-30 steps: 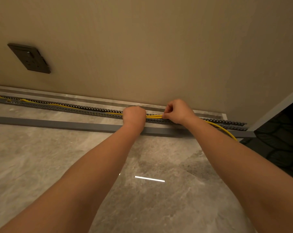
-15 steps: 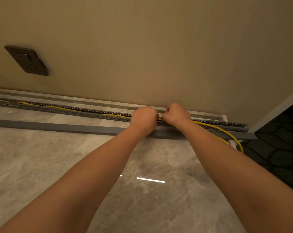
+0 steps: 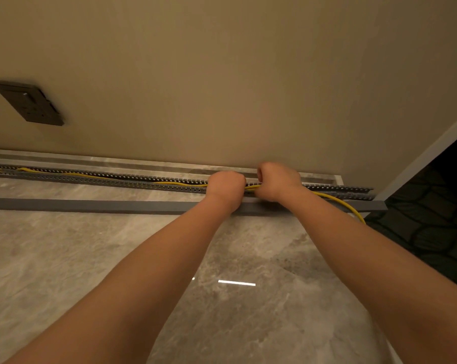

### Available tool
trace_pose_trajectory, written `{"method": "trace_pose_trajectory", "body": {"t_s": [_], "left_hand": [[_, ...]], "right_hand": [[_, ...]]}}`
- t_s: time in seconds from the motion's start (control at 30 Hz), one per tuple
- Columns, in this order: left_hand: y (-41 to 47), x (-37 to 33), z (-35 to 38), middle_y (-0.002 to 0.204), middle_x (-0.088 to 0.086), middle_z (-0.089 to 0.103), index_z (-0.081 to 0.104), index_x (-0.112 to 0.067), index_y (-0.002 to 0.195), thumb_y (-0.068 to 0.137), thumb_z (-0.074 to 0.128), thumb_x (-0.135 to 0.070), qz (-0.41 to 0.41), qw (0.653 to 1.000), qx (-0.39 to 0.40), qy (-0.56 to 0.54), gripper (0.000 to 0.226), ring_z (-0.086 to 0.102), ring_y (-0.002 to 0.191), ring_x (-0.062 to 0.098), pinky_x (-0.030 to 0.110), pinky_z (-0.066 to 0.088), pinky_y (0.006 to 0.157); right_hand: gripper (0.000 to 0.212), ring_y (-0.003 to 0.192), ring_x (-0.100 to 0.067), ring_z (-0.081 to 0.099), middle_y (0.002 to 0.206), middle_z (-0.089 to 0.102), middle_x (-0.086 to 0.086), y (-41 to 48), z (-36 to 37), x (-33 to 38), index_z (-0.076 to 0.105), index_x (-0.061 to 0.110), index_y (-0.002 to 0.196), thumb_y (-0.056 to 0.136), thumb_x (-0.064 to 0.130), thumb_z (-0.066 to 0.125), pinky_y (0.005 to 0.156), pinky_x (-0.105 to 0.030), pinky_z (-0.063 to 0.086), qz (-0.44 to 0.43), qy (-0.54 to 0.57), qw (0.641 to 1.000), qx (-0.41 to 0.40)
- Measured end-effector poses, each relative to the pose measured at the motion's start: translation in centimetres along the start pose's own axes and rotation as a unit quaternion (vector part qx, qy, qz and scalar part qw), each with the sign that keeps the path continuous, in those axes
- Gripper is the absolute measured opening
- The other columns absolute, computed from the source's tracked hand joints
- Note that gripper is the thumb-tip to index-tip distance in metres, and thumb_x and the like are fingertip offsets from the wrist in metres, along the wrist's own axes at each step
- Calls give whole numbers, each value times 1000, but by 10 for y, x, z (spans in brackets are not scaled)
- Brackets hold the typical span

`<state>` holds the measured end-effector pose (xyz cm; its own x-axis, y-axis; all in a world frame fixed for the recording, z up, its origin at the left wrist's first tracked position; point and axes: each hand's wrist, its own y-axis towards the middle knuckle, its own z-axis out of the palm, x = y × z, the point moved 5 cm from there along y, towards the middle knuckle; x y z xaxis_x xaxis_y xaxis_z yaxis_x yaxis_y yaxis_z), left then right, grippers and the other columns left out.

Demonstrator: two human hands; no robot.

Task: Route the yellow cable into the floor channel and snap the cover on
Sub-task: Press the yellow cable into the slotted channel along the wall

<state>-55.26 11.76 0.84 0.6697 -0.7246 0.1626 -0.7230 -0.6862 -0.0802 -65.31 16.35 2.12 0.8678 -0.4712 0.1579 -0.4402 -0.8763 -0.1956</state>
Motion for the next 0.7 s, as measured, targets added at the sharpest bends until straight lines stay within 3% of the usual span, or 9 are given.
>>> {"method": "trace_pose_trajectory", "body": {"t_s": [0.2,0.43,0.57,0.63,0.7], "left_hand": [[2,-8,-5,112,6,67,67,-14,112,94,53,-7,-34,999,17,5,24,64,105,27,32,46,70],[2,-17,-8,108,3,68,67,-15,110,92,57,-6,-40,999,25,10,23,66,100,25,30,39,66],[3,-17,-8,75,-2,57,67,-17,106,90,60,-6,-47,998,35,19,21,60,81,23,26,35,59],[4,-19,-10,78,-2,57,67,-17,106,90,61,-6,-43,998,39,24,20,62,84,23,26,36,60],[5,-22,-11,85,0,61,67,-18,104,89,61,-6,-38,998,43,25,20,64,89,23,27,37,64]], "right_hand": [[19,83,-26,57,88,60,-2,-12,-3,-30,52,22,85,75,26,67,65,-29,39,42,73,996,-2],[18,82,-23,57,86,62,0,-25,-3,-52,56,24,84,75,31,69,65,-28,40,55,63,996,-36],[18,84,-22,62,85,67,1,-30,-7,-71,62,26,82,74,38,72,68,-30,49,70,65,995,-42],[15,84,-21,67,85,71,2,-29,-7,-78,67,26,83,75,37,73,73,-34,54,73,102,992,-24],[11,75,-22,71,79,72,0,-26,-6,-83,69,24,81,78,32,76,75,-39,58,74,207,976,-10]]}}
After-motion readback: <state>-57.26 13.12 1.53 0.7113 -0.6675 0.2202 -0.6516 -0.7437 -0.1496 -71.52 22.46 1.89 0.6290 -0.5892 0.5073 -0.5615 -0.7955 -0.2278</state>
